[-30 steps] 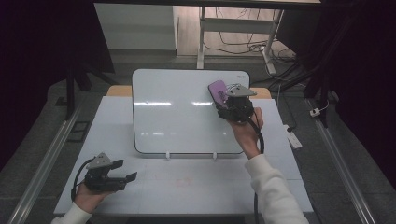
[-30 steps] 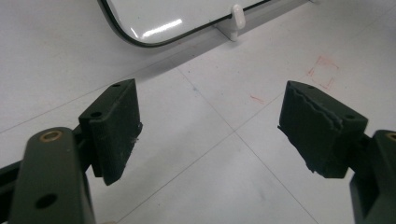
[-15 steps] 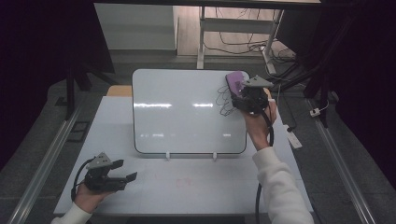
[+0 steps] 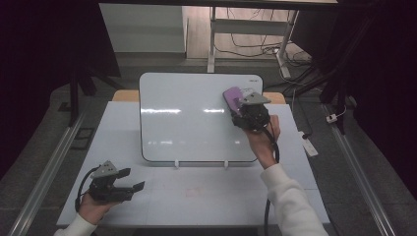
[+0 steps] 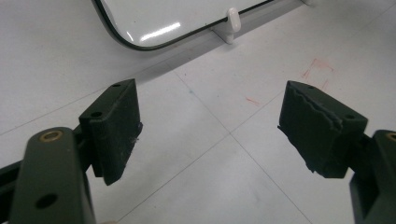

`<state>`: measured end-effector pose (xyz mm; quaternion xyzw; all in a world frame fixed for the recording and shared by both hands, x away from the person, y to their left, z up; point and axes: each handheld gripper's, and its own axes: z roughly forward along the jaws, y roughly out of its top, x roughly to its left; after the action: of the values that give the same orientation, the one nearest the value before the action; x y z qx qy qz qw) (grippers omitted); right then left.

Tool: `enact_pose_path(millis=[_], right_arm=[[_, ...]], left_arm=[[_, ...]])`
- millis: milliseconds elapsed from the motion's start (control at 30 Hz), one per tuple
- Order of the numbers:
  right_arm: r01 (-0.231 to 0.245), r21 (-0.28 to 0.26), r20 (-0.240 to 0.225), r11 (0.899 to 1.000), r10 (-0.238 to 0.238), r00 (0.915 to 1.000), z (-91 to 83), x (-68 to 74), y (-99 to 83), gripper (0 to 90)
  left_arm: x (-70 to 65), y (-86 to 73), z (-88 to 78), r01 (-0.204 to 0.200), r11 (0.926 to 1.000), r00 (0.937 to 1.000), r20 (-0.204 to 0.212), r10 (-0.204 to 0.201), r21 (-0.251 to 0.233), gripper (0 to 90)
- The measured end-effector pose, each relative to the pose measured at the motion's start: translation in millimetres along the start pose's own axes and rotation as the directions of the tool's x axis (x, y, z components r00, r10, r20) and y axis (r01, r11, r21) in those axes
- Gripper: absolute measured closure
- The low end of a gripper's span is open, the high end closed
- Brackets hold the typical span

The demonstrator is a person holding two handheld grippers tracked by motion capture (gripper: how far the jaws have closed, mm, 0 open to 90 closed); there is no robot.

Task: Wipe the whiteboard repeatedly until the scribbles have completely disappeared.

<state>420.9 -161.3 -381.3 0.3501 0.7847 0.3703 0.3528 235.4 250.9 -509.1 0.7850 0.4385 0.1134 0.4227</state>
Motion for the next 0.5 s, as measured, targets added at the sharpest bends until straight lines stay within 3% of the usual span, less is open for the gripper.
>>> enact_pose_path(millis=[167, 267, 333, 500], right_arm=[[-0.051, -0.008, 0.105, 0.999, 0.052, 0.9931, -3.8, -31.5, 6.1, 40.8], [-0.071, -0.005, 0.121, 0.997, 0.071, 0.9901, -1.6, -39.1, 14.5, 40.8], [-0.046, -0.004, 0.134, 0.999, 0.046, 0.99, 1.4, -32.9, 19.6, 40.9], [0.057, 0.018, 0.062, 0.998, -0.058, 0.9963, 9.3, 6.9, 22.9, 40.9]], left_arm=[[-0.5, -0.1, 0.8, 0.004, 1.0, 1.0, 0.003, -0.004, 0.002, 21.6], [-0.3, 0.2, 1.4, 0.0, 1.0, 1.0, 0.006, 0.0, 0.003, 21.6], [0.1, 0.3, 1.7, 0.003, 1.0, 1.0, 0.006, -0.003, 0.004, 21.6], [1.2, 0.7, 3.2, 0.004, 1.0, 0.9999, 0.013, -0.004, 0.007, 21.6]])
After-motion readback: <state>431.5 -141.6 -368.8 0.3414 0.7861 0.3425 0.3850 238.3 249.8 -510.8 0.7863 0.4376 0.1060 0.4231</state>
